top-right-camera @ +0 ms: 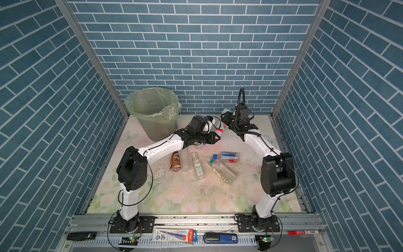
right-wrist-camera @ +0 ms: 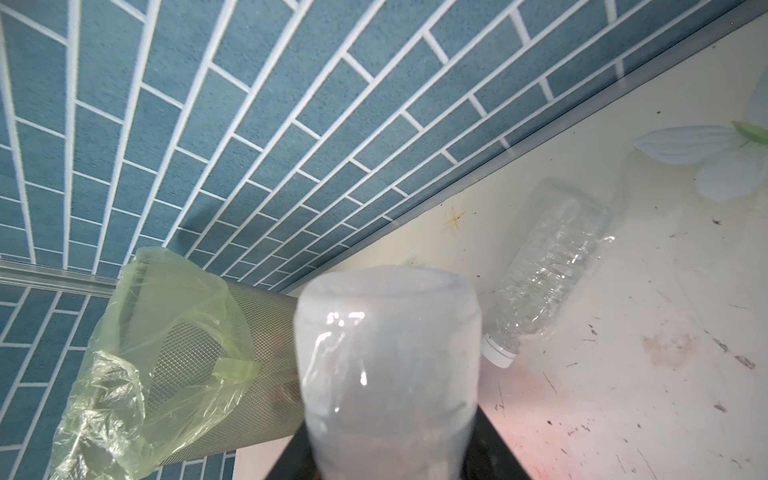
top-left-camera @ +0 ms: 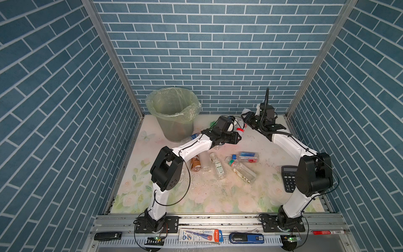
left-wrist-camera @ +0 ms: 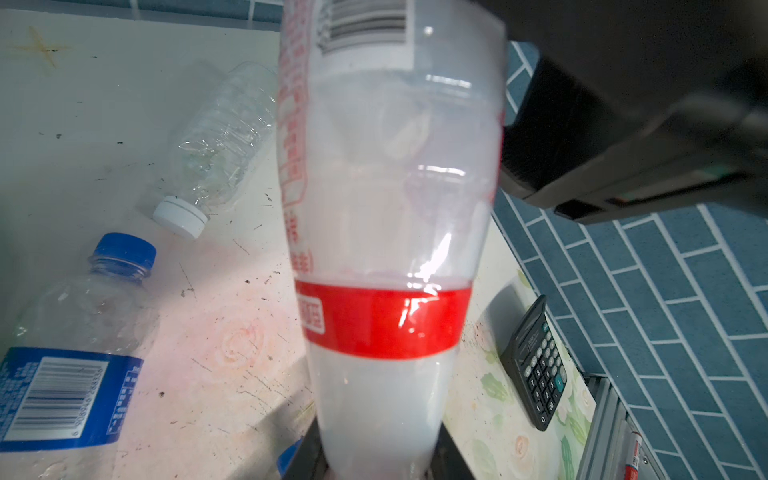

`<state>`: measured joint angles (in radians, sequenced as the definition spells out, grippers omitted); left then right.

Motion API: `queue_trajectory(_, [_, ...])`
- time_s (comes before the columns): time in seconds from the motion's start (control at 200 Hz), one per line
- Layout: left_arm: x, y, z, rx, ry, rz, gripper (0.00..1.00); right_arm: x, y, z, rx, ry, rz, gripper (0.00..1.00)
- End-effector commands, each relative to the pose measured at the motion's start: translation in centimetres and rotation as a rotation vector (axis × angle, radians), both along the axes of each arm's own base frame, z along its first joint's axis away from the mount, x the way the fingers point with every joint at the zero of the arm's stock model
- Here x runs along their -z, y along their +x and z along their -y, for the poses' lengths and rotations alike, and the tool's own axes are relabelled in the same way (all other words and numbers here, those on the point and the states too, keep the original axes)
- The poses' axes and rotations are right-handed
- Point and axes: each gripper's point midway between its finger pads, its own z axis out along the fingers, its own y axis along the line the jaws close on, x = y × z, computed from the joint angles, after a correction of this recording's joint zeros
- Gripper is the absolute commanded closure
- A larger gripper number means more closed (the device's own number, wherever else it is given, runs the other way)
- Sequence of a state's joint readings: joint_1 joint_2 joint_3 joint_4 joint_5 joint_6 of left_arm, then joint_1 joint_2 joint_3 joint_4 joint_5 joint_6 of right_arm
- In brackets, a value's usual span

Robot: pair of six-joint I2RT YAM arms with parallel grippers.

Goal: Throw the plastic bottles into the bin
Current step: 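Grasp the white red-band bottle with the left gripper while the right gripper releases it, then carry the white red-band bottle over the bin with the left gripper and release it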

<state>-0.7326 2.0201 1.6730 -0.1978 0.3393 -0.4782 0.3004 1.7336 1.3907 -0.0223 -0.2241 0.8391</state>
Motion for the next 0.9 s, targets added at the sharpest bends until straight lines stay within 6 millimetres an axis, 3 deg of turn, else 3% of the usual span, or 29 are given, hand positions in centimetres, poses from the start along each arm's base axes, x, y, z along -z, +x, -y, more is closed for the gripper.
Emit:
queue_trajectory(0.0, [-0.1,0.3,-1.0,-0.031,0.027,0.009,0.74,-2.5,-0.6,-0.3,-0.003,0.053,0.04,0.51])
queue_trajectory(0.245, [-0.3,0.8,-2.0,-0.051,0.066,0.024,0.74,-3.4,-1.4,0.0,-0.003,0.044,0.06,0.39])
queue_trajectory(0.44, [-1.5,1.5,-3.5,-0.067,0.115,0.058,0.75,-4.8,-2.1,0.4,-0.008,0.015,0.09,0.28])
queue_trajectory(0.675, [-5.0,3.1,-5.8,-0.105,0.121,0.113,0.76,-6.8,-3.3,0.8,-0.03,-0.023,0.153,0.12])
queue_trajectory(0.755, [-6.6,3.8,-6.9,-0.12,0.123,0.132,0.76,-7.9,-3.8,0.6,-0.054,-0.025,0.199,0.01])
queue_trajectory(0.895, [-9.3,5.0,-8.2,-0.14,0.133,0.178,0.76,-9.9,-5.1,0.1,-0.108,-0.05,0.304,0.01])
